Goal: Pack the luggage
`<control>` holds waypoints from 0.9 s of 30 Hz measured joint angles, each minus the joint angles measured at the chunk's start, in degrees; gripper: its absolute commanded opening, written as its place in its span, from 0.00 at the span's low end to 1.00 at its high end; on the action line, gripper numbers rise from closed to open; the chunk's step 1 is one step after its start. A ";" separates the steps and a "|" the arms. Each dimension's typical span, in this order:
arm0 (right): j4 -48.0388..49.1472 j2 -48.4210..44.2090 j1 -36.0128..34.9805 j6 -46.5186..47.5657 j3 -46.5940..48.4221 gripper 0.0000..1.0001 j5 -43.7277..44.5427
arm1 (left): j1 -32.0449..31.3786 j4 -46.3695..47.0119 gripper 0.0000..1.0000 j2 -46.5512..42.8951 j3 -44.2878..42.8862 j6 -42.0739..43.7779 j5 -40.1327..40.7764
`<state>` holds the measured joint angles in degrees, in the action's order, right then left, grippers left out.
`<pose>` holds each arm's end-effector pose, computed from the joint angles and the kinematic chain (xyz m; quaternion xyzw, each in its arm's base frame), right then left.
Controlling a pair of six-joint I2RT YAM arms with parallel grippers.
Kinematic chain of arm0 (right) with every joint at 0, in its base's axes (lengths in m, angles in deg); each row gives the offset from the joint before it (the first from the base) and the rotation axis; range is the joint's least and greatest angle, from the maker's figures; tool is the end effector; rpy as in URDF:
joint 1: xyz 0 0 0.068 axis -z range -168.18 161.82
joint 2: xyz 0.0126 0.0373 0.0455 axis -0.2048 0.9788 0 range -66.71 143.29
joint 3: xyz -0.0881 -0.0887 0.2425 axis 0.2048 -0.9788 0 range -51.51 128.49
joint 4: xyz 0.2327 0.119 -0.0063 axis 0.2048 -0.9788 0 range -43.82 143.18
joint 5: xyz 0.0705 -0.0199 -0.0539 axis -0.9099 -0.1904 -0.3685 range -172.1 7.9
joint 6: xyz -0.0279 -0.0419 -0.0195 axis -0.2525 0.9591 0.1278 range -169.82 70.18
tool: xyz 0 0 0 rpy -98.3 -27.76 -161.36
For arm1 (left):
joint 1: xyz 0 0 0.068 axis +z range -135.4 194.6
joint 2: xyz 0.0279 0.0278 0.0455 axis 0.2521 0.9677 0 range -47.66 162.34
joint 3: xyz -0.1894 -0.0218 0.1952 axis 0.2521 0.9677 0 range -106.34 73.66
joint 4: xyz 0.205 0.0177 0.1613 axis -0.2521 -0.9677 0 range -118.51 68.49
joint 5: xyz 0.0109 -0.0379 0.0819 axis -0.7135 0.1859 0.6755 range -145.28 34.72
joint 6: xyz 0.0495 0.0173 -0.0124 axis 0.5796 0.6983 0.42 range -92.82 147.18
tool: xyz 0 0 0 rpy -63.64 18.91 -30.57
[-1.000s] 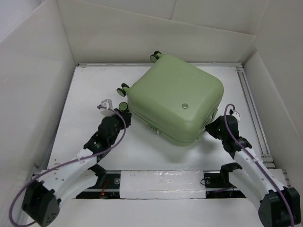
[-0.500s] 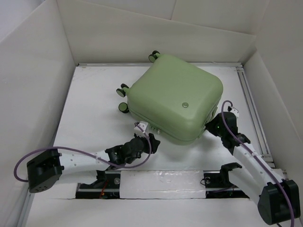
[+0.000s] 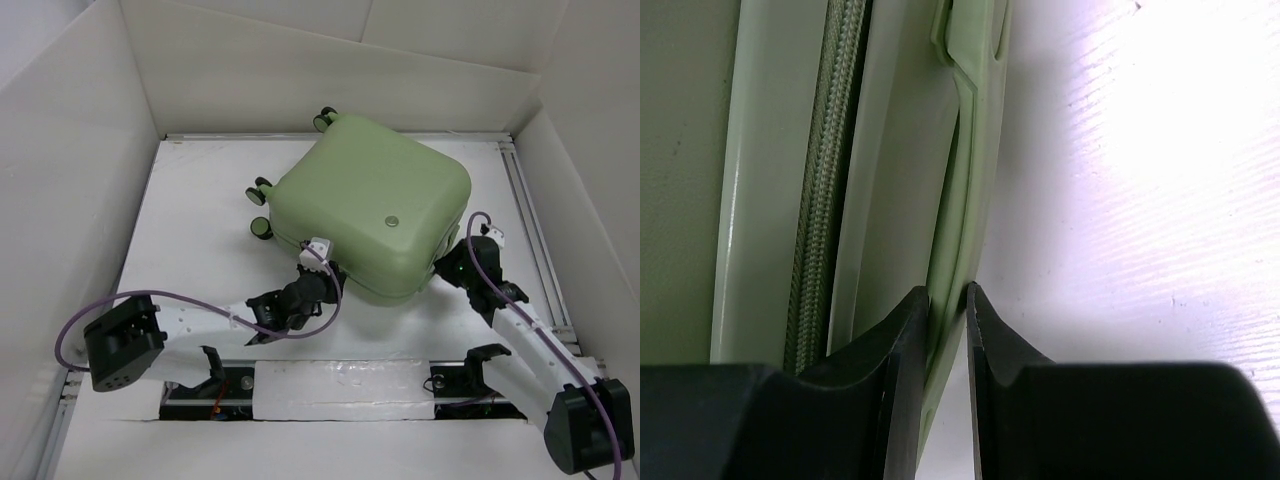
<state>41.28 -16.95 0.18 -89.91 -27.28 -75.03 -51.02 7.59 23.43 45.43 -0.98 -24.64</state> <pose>0.1803 0.0327 0.1971 0.2464 0.8607 0.1431 0.4219 0.1223 -0.2261 0.2157 0.0892 0.7710 -0.2926 0.5586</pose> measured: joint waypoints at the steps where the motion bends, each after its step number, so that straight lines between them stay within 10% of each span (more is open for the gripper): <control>1: 0.15 0.11 0.04 0.07 0.00 0.00 0.02 | -0.04 -0.04 0.28 0.66 -0.61 0.50 0.11; 6: 0.96 0.48 0.33 0.44 0.00 0.00 0.17 | -0.55 -0.31 0.00 2.71 -2.56 1.55 0.68; 17: 1.01 0.22 0.90 0.33 0.00 0.00 -0.04 | -0.50 -4.94 0.00 2.49 -3.78 -2.54 4.66; 27: 0.09 -3.65 2.62 -2.19 -1.95 0.00 -3.56 | 25.92 -9.51 0.00 -10.88 1.90 -7.37 -0.50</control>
<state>41.37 -20.60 2.80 -92.10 -29.23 -78.59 -25.10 -1.92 12.54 47.33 -8.35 -25.15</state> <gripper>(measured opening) 0.241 0.002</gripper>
